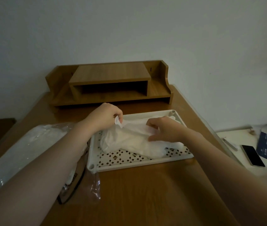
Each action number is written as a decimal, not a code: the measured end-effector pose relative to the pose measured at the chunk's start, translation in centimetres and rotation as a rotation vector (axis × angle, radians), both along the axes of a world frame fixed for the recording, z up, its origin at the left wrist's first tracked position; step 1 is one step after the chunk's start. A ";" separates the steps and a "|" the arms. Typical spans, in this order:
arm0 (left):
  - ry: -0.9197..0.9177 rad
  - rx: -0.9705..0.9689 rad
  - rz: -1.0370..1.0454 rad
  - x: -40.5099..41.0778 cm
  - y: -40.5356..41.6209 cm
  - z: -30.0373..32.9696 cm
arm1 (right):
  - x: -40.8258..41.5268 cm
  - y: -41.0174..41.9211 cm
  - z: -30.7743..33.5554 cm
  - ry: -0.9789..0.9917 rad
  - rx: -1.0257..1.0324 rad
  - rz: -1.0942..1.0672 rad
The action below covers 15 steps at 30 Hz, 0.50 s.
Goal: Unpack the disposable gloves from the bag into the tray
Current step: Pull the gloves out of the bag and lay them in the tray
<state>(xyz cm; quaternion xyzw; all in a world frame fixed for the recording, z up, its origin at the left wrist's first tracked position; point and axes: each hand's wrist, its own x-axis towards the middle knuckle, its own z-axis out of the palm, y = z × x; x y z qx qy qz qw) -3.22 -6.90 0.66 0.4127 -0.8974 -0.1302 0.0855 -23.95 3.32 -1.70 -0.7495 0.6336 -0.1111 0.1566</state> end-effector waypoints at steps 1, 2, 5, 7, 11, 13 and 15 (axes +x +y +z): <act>-0.014 -0.014 -0.010 0.3 0.1 -0.2 | 0.2 0.2 0.1 0.016 0.003 0.009; -0.029 -0.016 -0.014 0.8 0.3 -0.4 | 0.3 0.3 0.1 0.037 0.002 0.023; -0.089 0.006 -0.056 1.9 0.8 -1.2 | 0.5 1.0 0.2 0.085 0.007 0.060; -0.125 0.024 -0.085 2.1 1.3 -1.5 | 0.7 1.6 0.3 0.087 0.009 0.090; -0.244 0.066 -0.111 2.1 2.2 -1.6 | 1.2 2.7 0.0 0.089 -0.012 0.130; -0.330 0.107 -0.096 2.1 2.3 -1.5 | 1.5 3.2 0.0 0.086 -0.008 0.121; -0.368 0.077 -0.065 2.2 2.4 -1.0 | 1.8 3.6 0.2 0.023 -0.005 0.074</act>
